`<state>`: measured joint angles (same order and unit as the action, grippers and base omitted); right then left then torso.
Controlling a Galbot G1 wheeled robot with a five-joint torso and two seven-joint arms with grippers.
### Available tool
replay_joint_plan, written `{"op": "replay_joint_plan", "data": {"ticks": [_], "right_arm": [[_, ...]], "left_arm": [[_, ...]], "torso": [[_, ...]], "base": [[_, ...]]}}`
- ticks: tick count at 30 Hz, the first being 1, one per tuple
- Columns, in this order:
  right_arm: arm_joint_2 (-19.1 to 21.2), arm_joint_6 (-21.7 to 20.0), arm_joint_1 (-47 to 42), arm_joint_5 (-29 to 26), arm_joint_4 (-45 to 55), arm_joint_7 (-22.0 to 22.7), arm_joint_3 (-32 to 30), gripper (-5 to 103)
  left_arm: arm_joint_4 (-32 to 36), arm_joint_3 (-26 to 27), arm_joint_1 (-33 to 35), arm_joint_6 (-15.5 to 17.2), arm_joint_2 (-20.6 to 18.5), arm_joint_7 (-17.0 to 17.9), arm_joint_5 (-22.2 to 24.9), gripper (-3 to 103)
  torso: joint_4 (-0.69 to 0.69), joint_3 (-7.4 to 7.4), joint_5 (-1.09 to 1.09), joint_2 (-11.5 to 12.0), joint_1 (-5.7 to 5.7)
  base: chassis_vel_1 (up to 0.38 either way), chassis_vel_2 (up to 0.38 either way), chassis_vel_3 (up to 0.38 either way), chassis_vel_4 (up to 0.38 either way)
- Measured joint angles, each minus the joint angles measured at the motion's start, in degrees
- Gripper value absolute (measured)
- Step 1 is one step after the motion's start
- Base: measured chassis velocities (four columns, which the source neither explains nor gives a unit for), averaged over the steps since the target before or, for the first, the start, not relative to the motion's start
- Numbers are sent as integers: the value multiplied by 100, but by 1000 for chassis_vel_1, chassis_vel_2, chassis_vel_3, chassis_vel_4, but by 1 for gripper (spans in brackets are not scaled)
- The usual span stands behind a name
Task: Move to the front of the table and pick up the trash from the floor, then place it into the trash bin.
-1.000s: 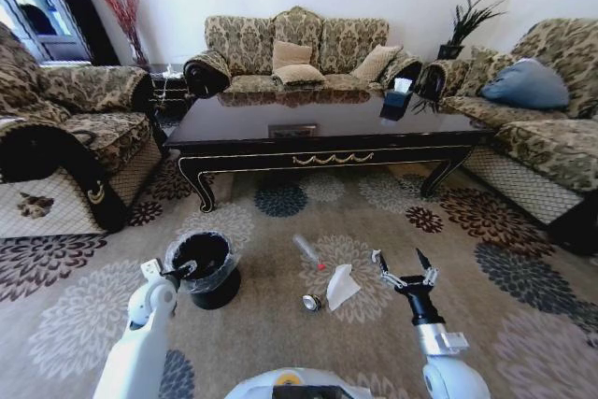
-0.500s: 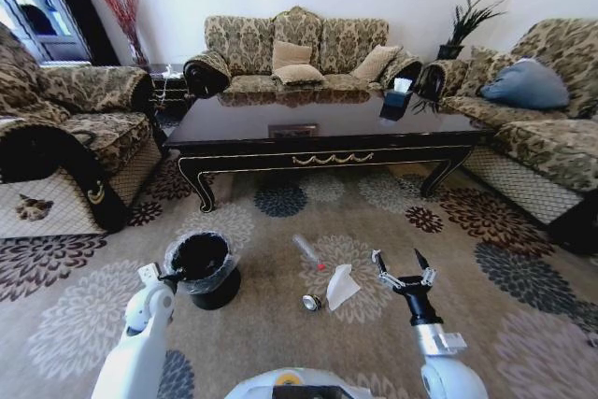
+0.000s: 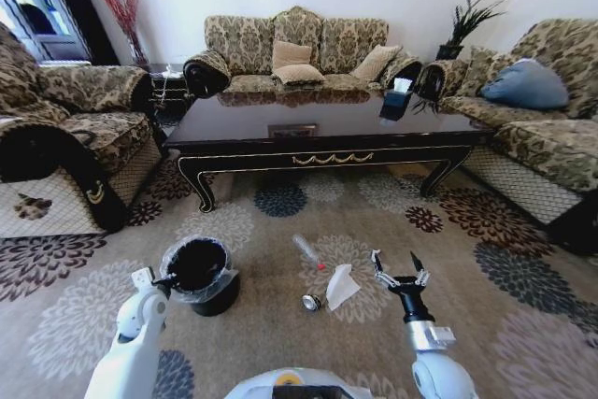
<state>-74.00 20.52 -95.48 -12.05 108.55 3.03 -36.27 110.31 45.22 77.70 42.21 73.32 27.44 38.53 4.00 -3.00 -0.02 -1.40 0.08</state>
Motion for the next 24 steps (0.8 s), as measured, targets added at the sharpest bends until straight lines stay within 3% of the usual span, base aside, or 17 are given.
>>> {"op": "replay_joint_plan", "data": {"ticks": [7, 11, 17, 24], "right_arm": [[116, -510, 313, -197, -306, 399, 548, 100], [103, -606, 534, -194, -587, 523, 806, 100], [109, -752, 742, -315, -964, 635, 1043, 100], [156, -1247, 1069, -1117, -1402, 1183, 1883, 100]], "left_arm": [[919, 390, 475, 0, -102, 29, 145, 2], [1378, 675, 688, 0, -123, 64, 268, 2], [1761, 892, 813, 0, -199, 129, 523, 2], [2291, 1223, 920, 0, -171, 222, 746, 2]], "torso": [[3, 0, 0, 0, 0], [-3, 0, 2, 0, 0], [4, 0, 1, -1, 0], [1, 0, 1, 0, 0]], "base": [[0, 0, 0, 0], [0, 0, 0, 0], [0, 0, 0, 0], [0, 0, 0, 0]]}}
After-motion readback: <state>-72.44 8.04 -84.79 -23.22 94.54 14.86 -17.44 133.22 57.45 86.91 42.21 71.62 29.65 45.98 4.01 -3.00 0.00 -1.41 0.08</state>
